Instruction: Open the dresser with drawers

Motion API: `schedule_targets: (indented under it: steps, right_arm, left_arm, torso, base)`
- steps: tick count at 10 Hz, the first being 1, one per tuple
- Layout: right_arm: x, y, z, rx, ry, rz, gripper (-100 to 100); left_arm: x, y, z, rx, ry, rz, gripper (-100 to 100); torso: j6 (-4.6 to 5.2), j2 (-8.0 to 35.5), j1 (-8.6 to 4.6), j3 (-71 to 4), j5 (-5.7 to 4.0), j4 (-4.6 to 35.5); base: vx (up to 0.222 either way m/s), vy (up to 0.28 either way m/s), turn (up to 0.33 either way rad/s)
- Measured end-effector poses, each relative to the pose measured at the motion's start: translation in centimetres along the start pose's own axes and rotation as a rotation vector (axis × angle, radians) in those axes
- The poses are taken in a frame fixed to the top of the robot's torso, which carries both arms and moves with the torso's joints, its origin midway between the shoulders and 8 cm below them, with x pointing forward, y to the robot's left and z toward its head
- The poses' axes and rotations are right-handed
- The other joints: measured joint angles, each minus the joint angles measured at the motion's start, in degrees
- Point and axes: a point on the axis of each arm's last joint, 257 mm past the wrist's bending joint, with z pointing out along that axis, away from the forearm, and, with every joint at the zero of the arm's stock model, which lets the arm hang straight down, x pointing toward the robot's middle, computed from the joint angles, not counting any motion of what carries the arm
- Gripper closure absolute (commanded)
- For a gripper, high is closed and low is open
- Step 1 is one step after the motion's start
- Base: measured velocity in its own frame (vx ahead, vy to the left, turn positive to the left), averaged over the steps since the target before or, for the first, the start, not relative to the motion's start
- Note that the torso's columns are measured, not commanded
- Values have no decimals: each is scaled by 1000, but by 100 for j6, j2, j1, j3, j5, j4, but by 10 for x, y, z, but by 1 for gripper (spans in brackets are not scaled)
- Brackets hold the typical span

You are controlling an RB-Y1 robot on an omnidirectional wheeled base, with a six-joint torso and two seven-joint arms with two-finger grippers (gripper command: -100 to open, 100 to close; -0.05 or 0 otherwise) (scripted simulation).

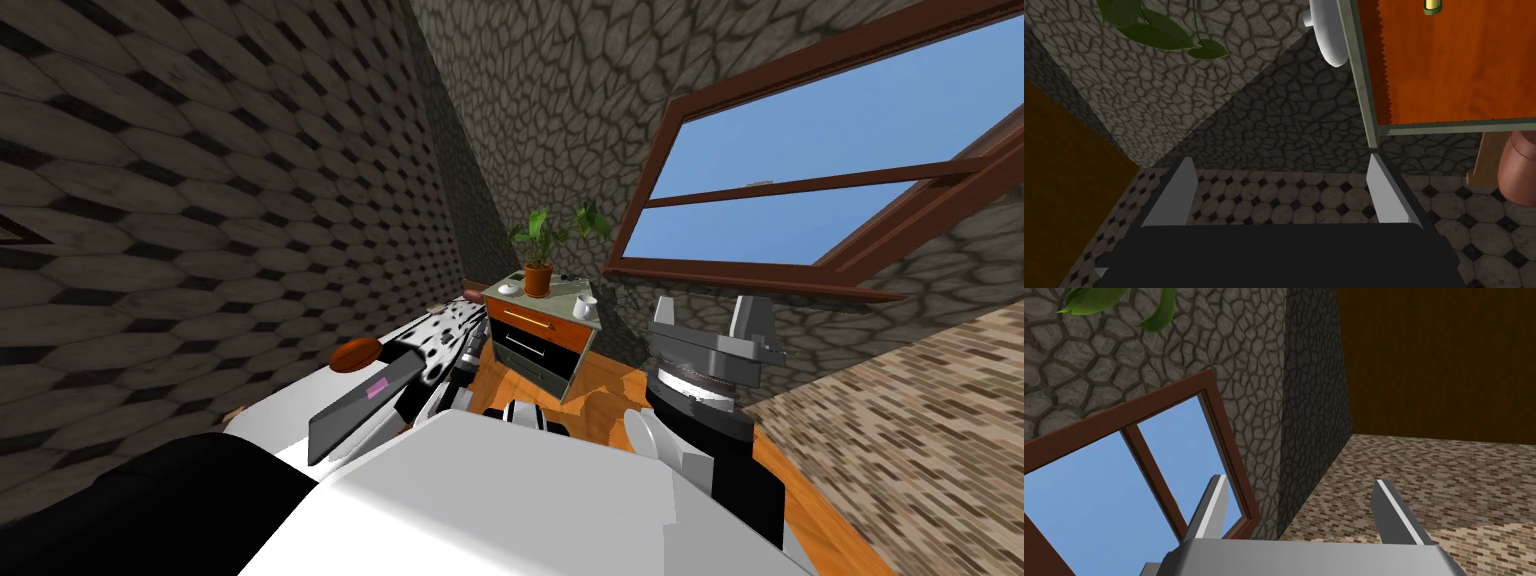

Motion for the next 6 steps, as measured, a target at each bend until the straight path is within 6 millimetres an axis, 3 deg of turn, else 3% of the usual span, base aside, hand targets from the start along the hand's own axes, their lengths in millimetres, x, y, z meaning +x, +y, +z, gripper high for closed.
schedule_targets:
  steps: [6]
  right_arm:
    - [0, 0, 0, 0, 0, 0, 0]
  left_arm:
    - [34, 37, -4, -54, 64, 4, -100]
  torso:
    - [1, 3, -6, 2, -1, 1]
  base:
    - [98, -26, -70]
